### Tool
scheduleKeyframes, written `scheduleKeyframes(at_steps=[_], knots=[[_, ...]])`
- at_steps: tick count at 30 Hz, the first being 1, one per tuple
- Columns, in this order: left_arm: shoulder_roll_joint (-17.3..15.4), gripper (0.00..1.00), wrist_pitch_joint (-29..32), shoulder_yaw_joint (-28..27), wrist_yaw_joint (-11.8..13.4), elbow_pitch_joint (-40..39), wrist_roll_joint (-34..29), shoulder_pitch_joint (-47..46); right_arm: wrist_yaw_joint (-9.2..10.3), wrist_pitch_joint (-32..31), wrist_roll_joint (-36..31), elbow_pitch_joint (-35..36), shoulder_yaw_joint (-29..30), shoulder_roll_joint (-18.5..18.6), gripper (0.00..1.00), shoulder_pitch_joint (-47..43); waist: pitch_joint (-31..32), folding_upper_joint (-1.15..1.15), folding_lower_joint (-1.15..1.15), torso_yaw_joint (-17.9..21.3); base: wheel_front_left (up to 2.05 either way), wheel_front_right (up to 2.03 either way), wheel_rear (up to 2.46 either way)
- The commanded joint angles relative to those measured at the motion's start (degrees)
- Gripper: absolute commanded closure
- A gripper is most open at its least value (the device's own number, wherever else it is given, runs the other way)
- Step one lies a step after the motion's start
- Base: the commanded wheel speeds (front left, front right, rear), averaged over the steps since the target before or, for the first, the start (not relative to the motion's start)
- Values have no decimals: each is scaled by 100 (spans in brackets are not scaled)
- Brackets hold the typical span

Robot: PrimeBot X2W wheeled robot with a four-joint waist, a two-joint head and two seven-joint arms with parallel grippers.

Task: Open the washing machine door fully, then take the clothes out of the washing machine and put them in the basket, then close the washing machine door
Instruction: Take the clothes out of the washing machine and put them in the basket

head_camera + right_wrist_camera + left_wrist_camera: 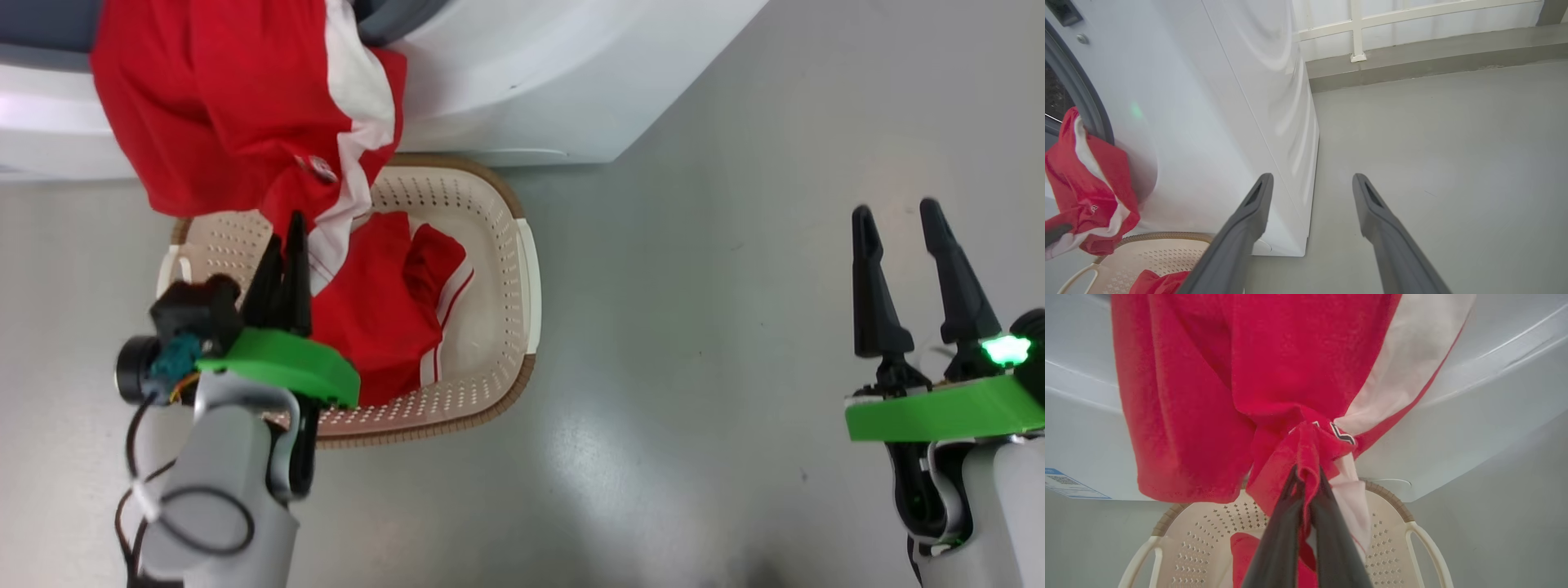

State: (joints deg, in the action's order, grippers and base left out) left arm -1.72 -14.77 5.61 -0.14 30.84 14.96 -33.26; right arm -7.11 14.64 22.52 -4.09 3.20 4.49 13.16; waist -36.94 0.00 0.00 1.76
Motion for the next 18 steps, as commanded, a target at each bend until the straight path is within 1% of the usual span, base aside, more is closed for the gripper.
scheduleKeyframes(at_steps=[1, 4, 8, 10, 12, 14, 15, 16, 18], knots=[[-116, 100, -23, -142, -60, 155, -53, -82, -37, 36, -54, 158, -127, 8, 0, 33, -95, 0, 0, 29, 0, 0, 0], [-116, 100, -23, -145, -96, 808, -111, -458, -37, 36, -52, 162, -138, 7, 0, 77, -171, 0, 0, 53, 0, 0, 0], [-116, 85, -23, -212, -94, 1447, -157, -911, -37, 36, -49, 169, -166, 0, 0, 142, -291, 0, 0, 106, 0, 0, 0], [-116, 80, -23, -220, -101, 1658, -184, -1082, -37, 36, -47, 176, -160, -6, 0, 167, -334, 0, 0, 116, 0, 0, 0], [-116, 63, -23, -229, -96, 1805, -189, -1217, -37, 36, -49, 181, -155, -13, 0, 183, -373, 0, 0, 123, 0, 0, 0], [-116, 54, -23, -251, -83, 1912, -188, -1305, -37, 36, -53, 182, -155, -20, 0, 199, -402, 0, 0, 130, 0, 0, 0], [-116, 30, -23, -256, -84, 1949, -195, -1335, -37, 36, -53, 181, -155, -23, 0, 207, -410, 0, 0, 133, 0, 0, 0], [-116, 2, -23, -261, -82, 1970, -212, -1355, -37, 36, -54, 179, -153, -26, 0, 212, -413, 0, 0, 134, 0, 0, 0], [-116, 0, -23, -272, -94, 1991, -225, -1363, -37, 36, -55, 175, -142, -29, 0, 215, -411, 0, 0, 130, 0, 0, 0]])
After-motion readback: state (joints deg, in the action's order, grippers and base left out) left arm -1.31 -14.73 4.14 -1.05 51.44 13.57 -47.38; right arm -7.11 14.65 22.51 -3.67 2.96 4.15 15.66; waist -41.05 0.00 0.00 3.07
